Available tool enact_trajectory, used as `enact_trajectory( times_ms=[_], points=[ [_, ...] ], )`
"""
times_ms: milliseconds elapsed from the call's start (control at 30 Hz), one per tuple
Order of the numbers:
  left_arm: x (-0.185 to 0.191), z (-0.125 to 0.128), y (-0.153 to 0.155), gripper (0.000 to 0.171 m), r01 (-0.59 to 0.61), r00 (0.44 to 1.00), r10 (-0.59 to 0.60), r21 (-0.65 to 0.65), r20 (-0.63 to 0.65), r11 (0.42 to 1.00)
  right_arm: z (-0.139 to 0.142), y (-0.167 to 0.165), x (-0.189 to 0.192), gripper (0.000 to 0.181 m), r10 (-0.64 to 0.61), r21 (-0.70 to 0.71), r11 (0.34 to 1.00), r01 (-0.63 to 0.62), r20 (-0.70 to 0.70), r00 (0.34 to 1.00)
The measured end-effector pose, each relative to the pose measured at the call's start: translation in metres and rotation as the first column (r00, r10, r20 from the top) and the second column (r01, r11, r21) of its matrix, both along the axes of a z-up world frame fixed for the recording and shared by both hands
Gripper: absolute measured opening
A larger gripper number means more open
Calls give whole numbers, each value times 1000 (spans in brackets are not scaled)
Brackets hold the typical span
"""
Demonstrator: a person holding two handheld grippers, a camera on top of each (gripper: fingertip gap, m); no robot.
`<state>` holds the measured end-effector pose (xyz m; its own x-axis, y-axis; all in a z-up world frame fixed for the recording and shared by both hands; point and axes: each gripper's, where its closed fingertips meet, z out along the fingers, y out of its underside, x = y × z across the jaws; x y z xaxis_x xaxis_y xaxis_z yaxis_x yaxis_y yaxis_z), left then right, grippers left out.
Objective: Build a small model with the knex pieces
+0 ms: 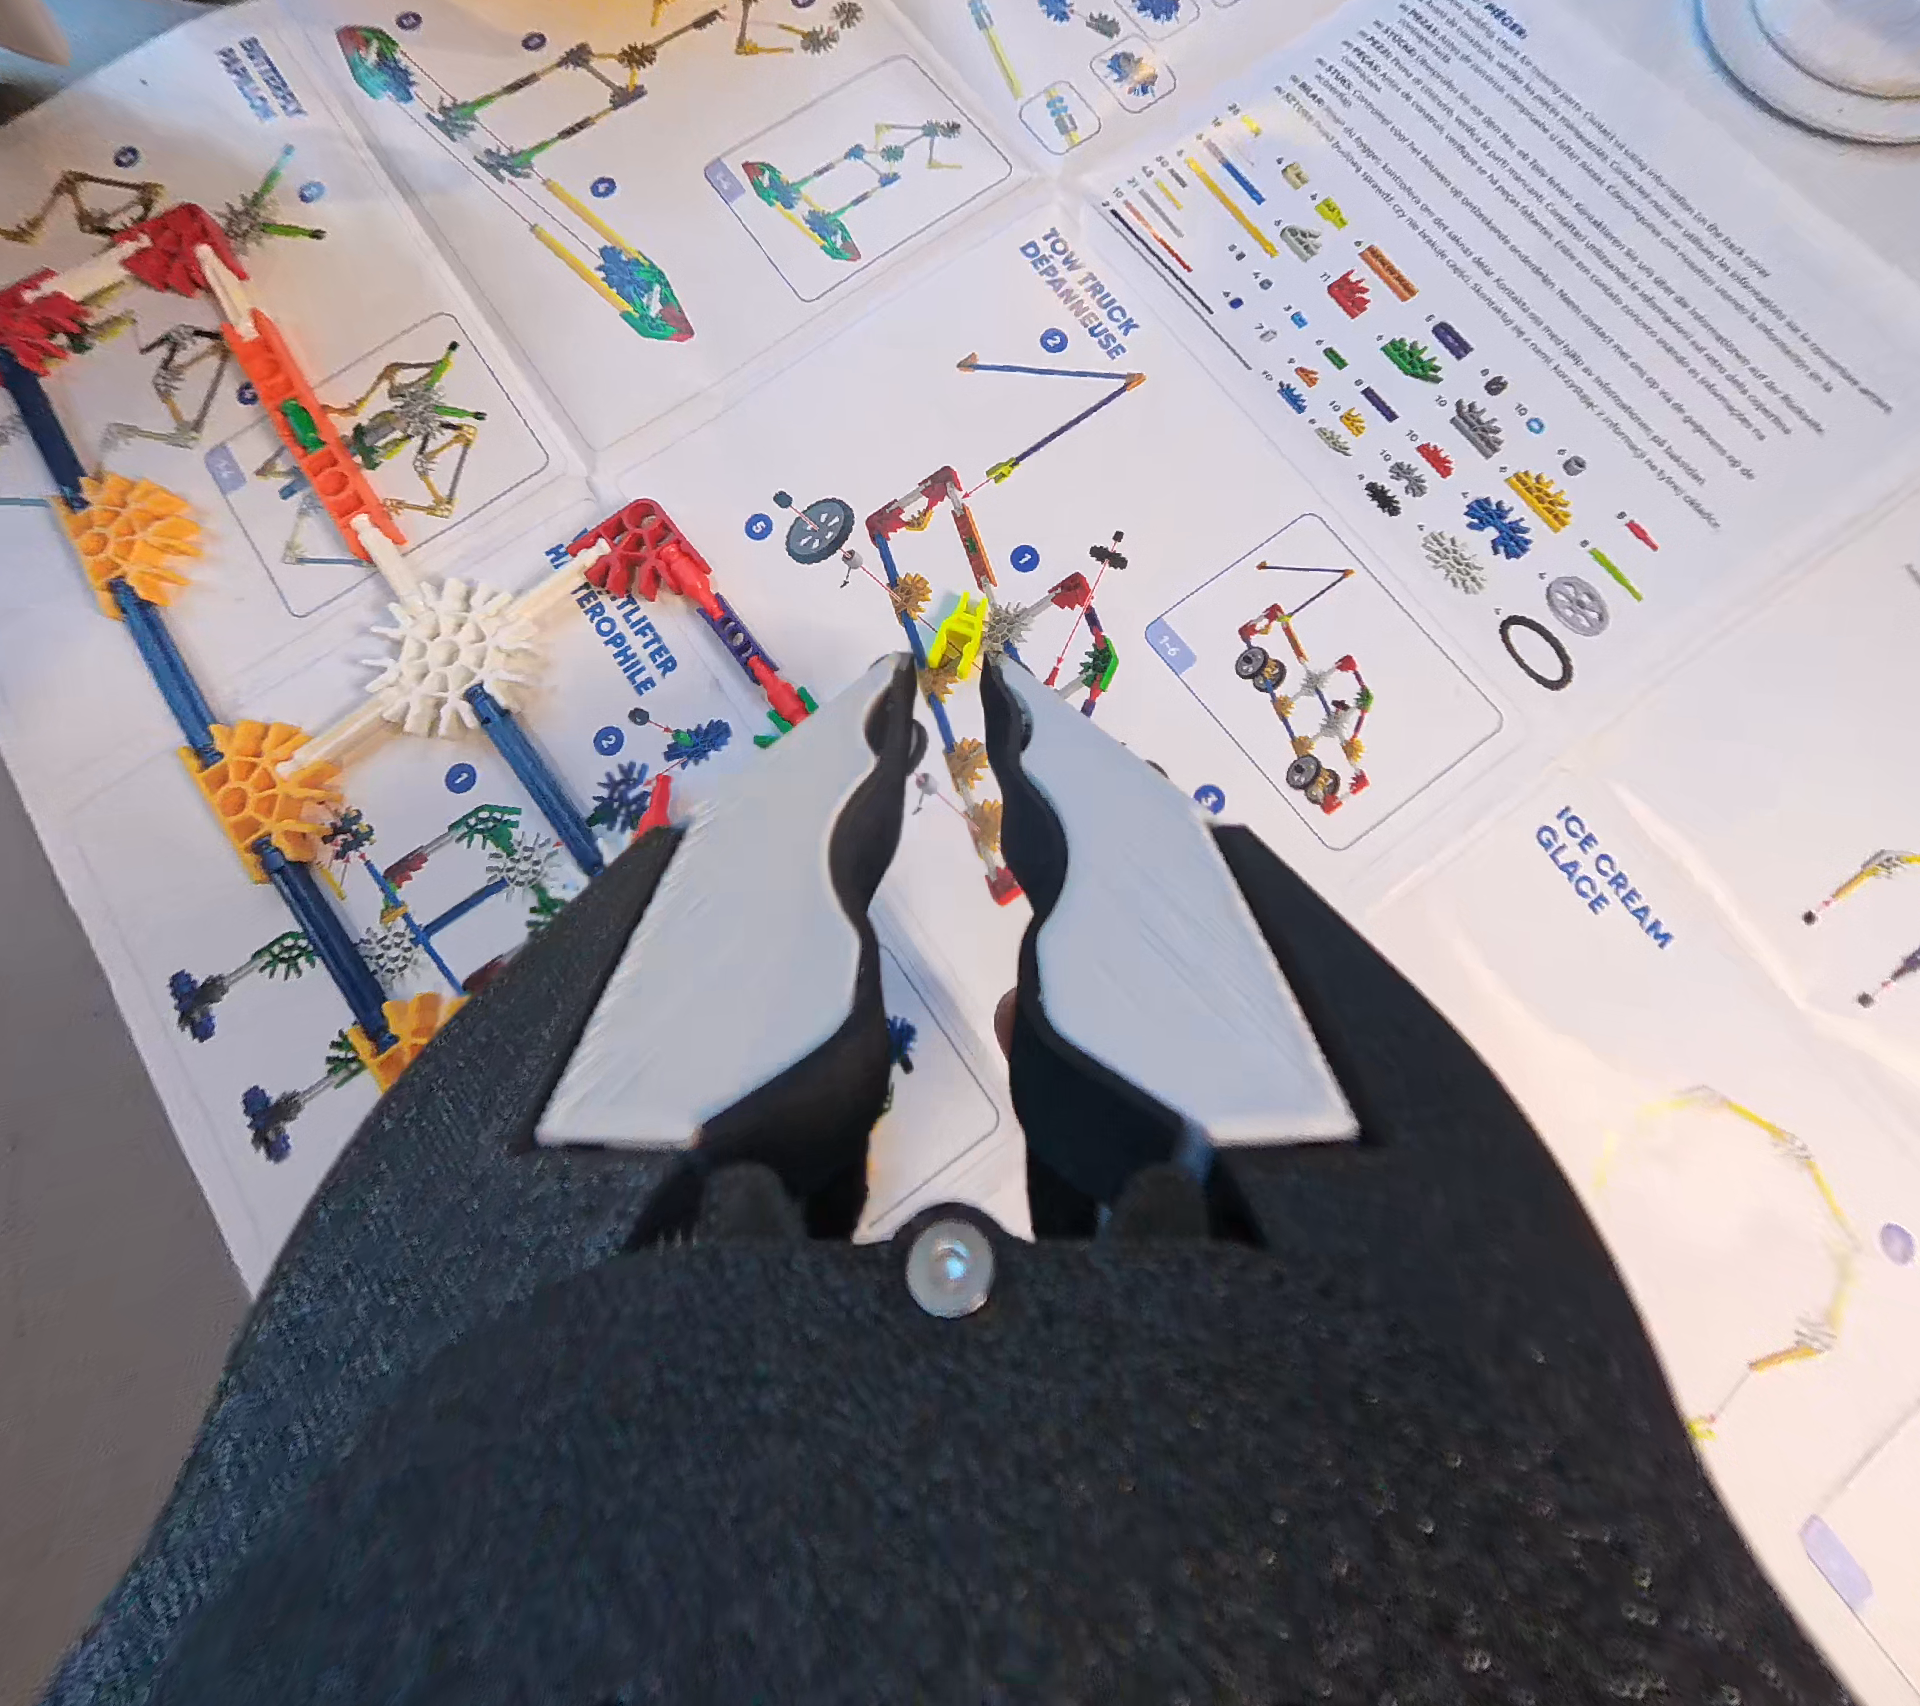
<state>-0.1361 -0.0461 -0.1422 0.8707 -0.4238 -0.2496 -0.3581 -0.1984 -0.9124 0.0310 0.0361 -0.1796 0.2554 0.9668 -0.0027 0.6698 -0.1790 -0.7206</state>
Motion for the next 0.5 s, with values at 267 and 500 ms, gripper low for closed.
enact_trajectory(
  times_ms=[267,500],
  points=[
    [-2,0,1,34,-8,1000,8,-1,0,1000,22,-4,10,20,-5,46,999,13,-169,986],
    [-3,0,1,34,-14,1000,14,4,-4,1000,31,-5,23,25,-72,80,991,106,-342,937]
  ],
)
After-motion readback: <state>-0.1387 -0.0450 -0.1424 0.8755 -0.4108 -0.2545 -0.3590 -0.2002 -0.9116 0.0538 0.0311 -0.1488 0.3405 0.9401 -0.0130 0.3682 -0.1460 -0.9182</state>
